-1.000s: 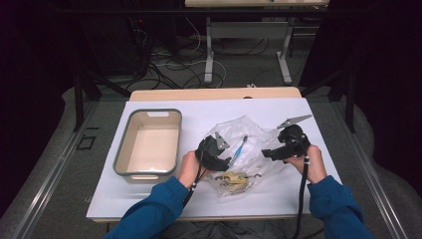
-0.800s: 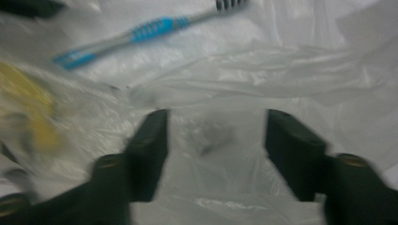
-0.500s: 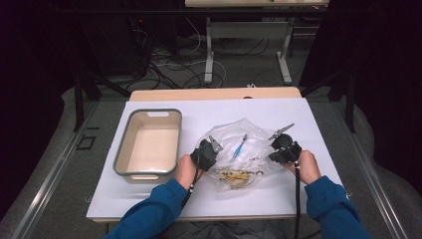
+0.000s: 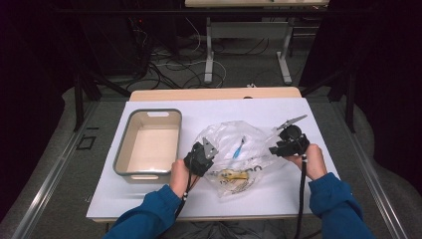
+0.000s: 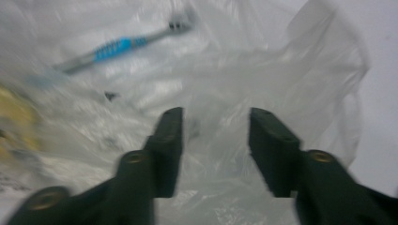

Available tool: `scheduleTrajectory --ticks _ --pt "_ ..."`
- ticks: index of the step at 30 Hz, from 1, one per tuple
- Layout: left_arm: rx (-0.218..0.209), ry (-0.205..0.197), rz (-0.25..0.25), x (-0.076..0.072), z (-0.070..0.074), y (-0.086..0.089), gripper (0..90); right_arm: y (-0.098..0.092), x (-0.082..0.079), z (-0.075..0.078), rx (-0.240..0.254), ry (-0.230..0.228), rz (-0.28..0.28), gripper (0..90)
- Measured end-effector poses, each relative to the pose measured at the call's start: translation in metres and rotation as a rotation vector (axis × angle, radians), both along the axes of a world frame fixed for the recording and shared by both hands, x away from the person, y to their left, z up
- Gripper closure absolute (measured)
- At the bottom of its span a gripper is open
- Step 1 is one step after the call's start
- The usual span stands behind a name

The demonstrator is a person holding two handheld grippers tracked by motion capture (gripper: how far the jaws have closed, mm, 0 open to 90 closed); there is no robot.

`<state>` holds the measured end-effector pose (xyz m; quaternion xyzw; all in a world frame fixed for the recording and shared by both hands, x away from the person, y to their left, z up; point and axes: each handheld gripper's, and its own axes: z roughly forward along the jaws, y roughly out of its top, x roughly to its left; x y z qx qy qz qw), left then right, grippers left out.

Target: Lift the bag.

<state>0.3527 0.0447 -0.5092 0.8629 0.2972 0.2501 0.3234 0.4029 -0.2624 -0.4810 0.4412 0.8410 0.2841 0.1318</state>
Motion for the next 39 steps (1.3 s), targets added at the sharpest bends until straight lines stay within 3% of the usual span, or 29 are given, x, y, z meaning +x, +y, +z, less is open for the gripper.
scheduleTrajectory --ticks 2,4,8,10,13,15,17,20,22,24,26,29,32,35,36,38,39 --pt "0.007 0.012 -0.014 0.000 0.003 -0.001 84.4 0.001 0.001 0.010 0.027 -0.020 -0.011 32.1" --pt "0.004 -0.008 -0.004 0.002 0.007 -0.002 78.0 0.003 0.004 0.016 0.035 -0.038 -0.034 22.8" --pt "-0.001 -0.046 0.042 0.012 0.020 -0.007 51.4 0.010 0.014 0.016 -0.020 -0.068 -0.078 10.4" --pt "0.032 -0.047 0.064 0.020 0.021 -0.013 37.8 0.013 0.021 0.009 -0.034 -0.056 -0.092 10.7" --pt "0.075 0.008 0.070 0.033 0.013 -0.020 29.2 0.014 0.029 -0.001 -0.026 -0.044 -0.115 18.8" --pt "0.104 0.044 0.053 0.037 0.006 -0.024 32.5 0.014 0.032 -0.009 -0.020 -0.023 -0.124 22.3" --pt "0.139 0.069 0.043 0.040 0.001 -0.026 41.6 0.014 0.032 -0.011 0.011 0.004 -0.119 18.6" --pt "0.139 0.091 0.029 0.040 -0.005 -0.028 57.9 0.014 0.024 -0.003 0.082 0.010 -0.076 9.8" --pt "0.149 0.102 0.028 0.041 -0.008 -0.028 68.2 0.016 0.019 0.002 0.113 0.020 -0.058 8.6" --pt "0.142 0.110 0.030 0.042 -0.011 -0.029 78.2 0.021 0.019 0.000 0.118 0.026 -0.044 8.0" --pt "0.150 0.102 0.013 0.041 -0.010 -0.028 86.5 0.028 0.022 -0.006 0.090 0.026 -0.039 9.1" --pt "0.140 0.092 0.007 0.040 -0.010 -0.027 89.0 0.036 0.028 -0.020 0.014 0.008 -0.077 21.5" --pt "0.110 0.084 0.007 0.037 -0.007 -0.024 89.2 0.037 0.036 -0.037 -0.025 0.009 -0.105 38.3" --pt "0.095 0.067 0.008 0.034 -0.003 -0.019 89.3 0.033 0.040 -0.047 -0.019 0.015 -0.118 56.2" --pt "0.071 0.059 0.009 0.033 -0.003 -0.019 89.3 0.031 0.041 -0.049 0.005 0.022 -0.108 64.3" --pt "0.068 0.052 0.009 0.031 0.000 -0.016 89.3 0.031 0.041 -0.050 0.000 0.026 -0.106 78.7" --pt "0.067 0.050 0.014 0.030 0.002 -0.014 89.3 0.032 0.040 -0.049 0.021 0.036 -0.100 84.1"
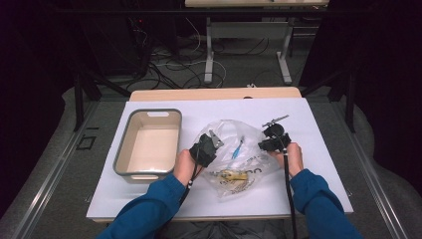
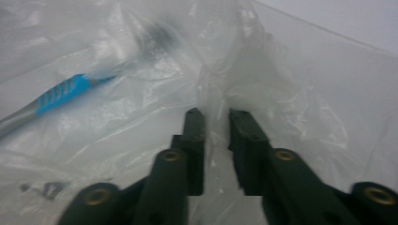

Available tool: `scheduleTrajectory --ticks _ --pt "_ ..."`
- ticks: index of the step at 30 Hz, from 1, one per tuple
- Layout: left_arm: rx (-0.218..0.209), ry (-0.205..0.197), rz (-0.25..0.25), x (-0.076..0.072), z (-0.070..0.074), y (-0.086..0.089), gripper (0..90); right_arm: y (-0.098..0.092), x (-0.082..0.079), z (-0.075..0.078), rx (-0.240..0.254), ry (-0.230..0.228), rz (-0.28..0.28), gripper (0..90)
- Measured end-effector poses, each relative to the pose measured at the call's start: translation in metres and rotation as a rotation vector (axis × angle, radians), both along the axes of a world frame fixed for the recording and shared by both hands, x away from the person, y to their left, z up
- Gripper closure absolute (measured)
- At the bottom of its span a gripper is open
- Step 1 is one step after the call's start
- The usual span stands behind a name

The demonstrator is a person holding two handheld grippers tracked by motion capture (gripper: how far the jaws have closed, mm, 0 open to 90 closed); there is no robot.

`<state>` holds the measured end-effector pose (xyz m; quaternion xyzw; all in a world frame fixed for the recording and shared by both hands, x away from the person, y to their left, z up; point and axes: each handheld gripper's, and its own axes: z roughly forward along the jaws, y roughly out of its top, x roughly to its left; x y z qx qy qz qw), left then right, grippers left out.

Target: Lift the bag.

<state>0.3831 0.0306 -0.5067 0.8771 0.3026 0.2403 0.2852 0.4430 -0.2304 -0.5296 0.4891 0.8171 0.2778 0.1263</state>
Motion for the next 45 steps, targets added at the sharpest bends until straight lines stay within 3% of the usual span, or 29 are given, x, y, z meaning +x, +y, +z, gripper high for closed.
scheduleTrajectory --ticks 1,3,6,9,12,13,14,18,20,23,24,26,27,31,32,35,41,45 --pt "-0.013 -0.007 0.000 0.000 0.002 0.002 89.3 0.000 -0.001 0.002 0.010 -0.016 0.015 87.4" --pt "-0.021 -0.006 0.003 -0.001 0.005 0.005 89.3 -0.001 -0.004 0.011 -0.020 -0.013 0.027 89.4" --pt "-0.042 -0.010 0.004 -0.001 0.012 0.010 89.3 -0.004 -0.009 0.026 0.003 -0.014 0.061 90.0" --pt "-0.111 0.014 0.016 0.000 0.022 0.018 89.2 -0.008 -0.014 0.041 0.030 -0.032 0.071 89.9" --pt "-0.154 0.009 0.035 0.002 0.032 0.028 89.2 -0.016 -0.018 0.055 0.067 -0.059 0.075 89.8" --pt "-0.161 0.012 0.037 0.003 0.036 0.031 89.2 -0.018 -0.019 0.059 0.088 -0.070 0.072 89.8" --pt "-0.162 0.006 0.040 0.005 0.040 0.034 89.2 -0.020 -0.020 0.063 0.079 -0.068 0.087 89.8" --pt "-0.109 0.034 0.016 0.014 0.059 0.044 89.2 -0.020 -0.020 0.079 0.044 -0.025 0.141 90.0" --pt "-0.060 0.087 -0.005 0.021 0.069 0.048 89.1 -0.018 -0.019 0.090 0.002 0.015 0.167 90.0" --pt "0.006 0.128 -0.023 0.031 0.085 0.053 89.1 -0.014 -0.014 0.108 -0.067 0.070 0.203 90.0" --pt "0.043 0.140 -0.046 0.034 0.091 0.056 89.1 -0.014 -0.010 0.113 -0.102 0.076 0.225 90.0" --pt "0.072 0.153 -0.044 0.039 0.101 0.058 89.1 -0.013 -0.006 0.123 -0.133 0.086 0.231 90.0" --pt "0.099 0.169 -0.053 0.042 0.106 0.060 89.2 -0.012 -0.005 0.129 -0.141 0.095 0.240 90.0" --pt "0.164 0.173 -0.048 0.051 0.121 0.063 89.3 -0.012 0.001 0.148 -0.165 0.103 0.264 90.0" --pt "0.176 0.168 -0.043 0.054 0.125 0.064 89.3 -0.011 0.002 0.154 -0.175 0.119 0.259 90.0" --pt "0.210 0.147 -0.034 0.060 0.142 0.066 89.3 -0.011 0.005 0.175 -0.197 0.106 0.258 90.0" --pt "0.232 0.071 0.016 0.070 0.186 0.070 89.4 -0.013 0.010 0.225 -0.223 0.002 0.234 90.0" --pt "0.240 0.004 0.047 0.067 0.222 0.071 89.4 -0.008 0.007 0.250 -0.224 -0.051 0.230 90.0"
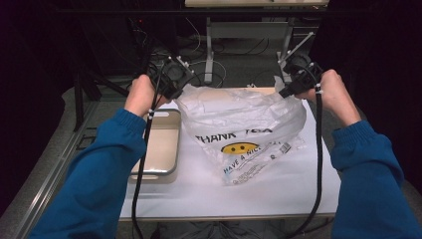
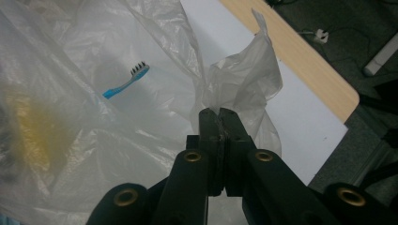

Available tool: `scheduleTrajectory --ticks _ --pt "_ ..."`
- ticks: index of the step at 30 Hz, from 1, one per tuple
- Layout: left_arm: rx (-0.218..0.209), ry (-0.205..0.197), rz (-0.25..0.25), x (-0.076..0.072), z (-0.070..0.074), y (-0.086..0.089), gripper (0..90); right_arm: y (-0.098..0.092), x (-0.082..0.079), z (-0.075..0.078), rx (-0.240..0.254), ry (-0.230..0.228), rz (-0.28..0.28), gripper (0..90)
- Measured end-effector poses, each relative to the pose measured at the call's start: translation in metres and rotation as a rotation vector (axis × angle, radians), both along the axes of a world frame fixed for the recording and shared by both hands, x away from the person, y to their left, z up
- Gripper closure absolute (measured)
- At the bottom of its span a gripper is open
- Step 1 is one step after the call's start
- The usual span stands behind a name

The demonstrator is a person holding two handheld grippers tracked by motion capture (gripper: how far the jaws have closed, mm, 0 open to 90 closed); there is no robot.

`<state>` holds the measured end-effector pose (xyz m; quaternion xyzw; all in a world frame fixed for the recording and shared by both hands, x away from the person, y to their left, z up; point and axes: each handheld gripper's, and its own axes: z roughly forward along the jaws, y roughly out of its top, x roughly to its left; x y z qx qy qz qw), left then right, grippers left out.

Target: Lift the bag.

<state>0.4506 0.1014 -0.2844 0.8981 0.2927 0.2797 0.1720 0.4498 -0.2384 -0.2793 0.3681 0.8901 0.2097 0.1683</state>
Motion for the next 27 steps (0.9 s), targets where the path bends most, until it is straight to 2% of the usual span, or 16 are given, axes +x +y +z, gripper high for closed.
scheduleTrajectory --ticks 2,3,4,6,8,10,12,13,14,17,20,22,25,27 --pt "0.011 -0.027 0.007 -0.002 0.017 0.000 89.4 0.002 -0.002 0.010 -0.005 -0.026 -0.002 90.0" --pt "0.018 -0.042 0.012 -0.004 0.025 0.000 89.4 0.003 -0.003 0.016 -0.020 -0.024 -0.002 90.0" --pt "0.023 -0.056 0.015 -0.005 0.031 0.000 89.4 0.004 -0.004 0.019 0.001 -0.049 0.003 90.0" --pt "0.040 -0.073 0.020 -0.007 0.043 -0.001 89.4 0.006 -0.006 0.027 -0.014 -0.058 0.003 90.0" --pt "0.054 -0.079 0.022 -0.009 0.048 -0.002 89.4 0.008 -0.008 0.035 -0.027 -0.067 0.004 90.0" --pt "0.060 -0.071 0.022 -0.009 0.047 -0.003 89.3 0.008 -0.009 0.036 -0.026 -0.090 -0.002 90.0" --pt "0.060 -0.062 0.019 -0.008 0.038 -0.003 89.4 0.007 -0.009 0.032 -0.022 -0.093 0.000 90.0" --pt "0.060 -0.050 0.019 -0.007 0.031 -0.002 89.3 0.006 -0.009 0.029 -0.021 -0.080 -0.005 89.9" --pt "0.065 -0.039 0.018 -0.005 0.023 -0.002 89.3 0.004 -0.008 0.021 -0.006 -0.098 -0.011 89.8" --pt "0.057 0.006 0.015 0.000 -0.005 -0.001 89.2 0.000 -0.002 -0.011 -0.014 -0.065 -0.019 89.3" --pt "0.038 0.053 0.009 0.006 -0.032 -0.001 89.1 -0.007 0.005 -0.043 0.016 -0.042 -0.040 88.7" --pt "0.032 0.085 0.009 0.009 -0.047 -0.002 89.0 -0.010 0.011 -0.062 0.028 -0.006 -0.046 88.2" --pt "0.022 0.119 0.015 0.014 -0.068 -0.004 88.9 -0.011 0.017 -0.085 0.050 0.023 -0.062 87.5" --pt "0.006 0.137 0.024 0.016 -0.081 -0.004 88.7 -0.011 0.021 -0.097 0.068 0.025 -0.071 87.2"
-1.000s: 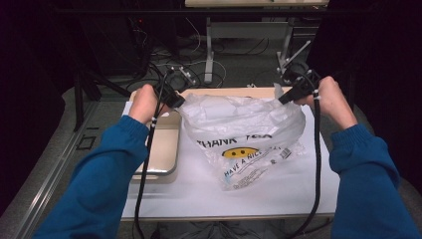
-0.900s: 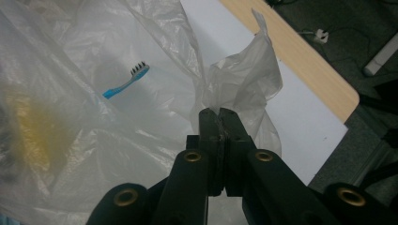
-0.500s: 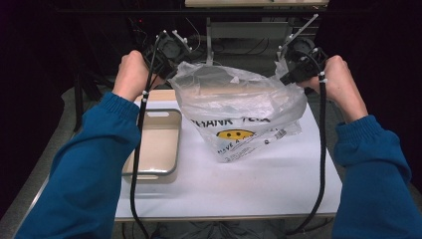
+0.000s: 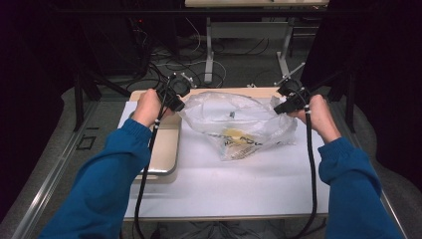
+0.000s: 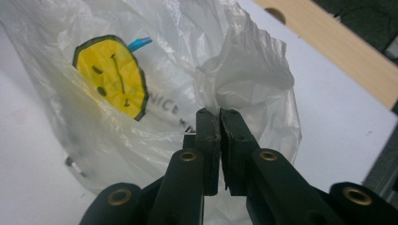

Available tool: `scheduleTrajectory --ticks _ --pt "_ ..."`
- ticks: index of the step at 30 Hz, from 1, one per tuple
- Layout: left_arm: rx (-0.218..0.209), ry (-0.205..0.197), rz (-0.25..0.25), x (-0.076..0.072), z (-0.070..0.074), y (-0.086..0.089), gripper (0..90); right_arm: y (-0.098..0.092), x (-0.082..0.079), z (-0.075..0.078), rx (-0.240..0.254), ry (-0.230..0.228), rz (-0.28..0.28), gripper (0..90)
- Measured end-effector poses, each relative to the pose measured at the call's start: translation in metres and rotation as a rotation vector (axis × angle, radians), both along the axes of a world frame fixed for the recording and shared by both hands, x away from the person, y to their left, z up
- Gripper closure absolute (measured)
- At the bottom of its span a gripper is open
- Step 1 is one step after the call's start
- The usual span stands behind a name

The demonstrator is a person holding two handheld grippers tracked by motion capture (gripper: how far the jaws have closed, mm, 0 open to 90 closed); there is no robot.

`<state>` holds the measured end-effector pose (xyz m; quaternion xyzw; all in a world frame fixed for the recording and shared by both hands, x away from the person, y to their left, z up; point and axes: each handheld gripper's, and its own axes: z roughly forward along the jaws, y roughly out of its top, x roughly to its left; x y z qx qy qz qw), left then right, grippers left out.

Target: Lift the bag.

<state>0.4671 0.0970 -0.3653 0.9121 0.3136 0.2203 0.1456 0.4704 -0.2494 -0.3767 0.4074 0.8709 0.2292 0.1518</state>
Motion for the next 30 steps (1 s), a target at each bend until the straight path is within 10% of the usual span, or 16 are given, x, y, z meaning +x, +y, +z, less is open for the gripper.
scheduleTrajectory --ticks 19,30 --pt "-0.068 0.090 0.048 0.009 -0.064 0.004 85.2 0.000 0.013 -0.053 0.032 0.063 -0.029 85.7" --pt "-0.247 -0.037 0.082 -0.013 -0.042 0.019 24.1 -0.008 -0.012 -0.019 0.147 -0.017 -0.001 31.7"
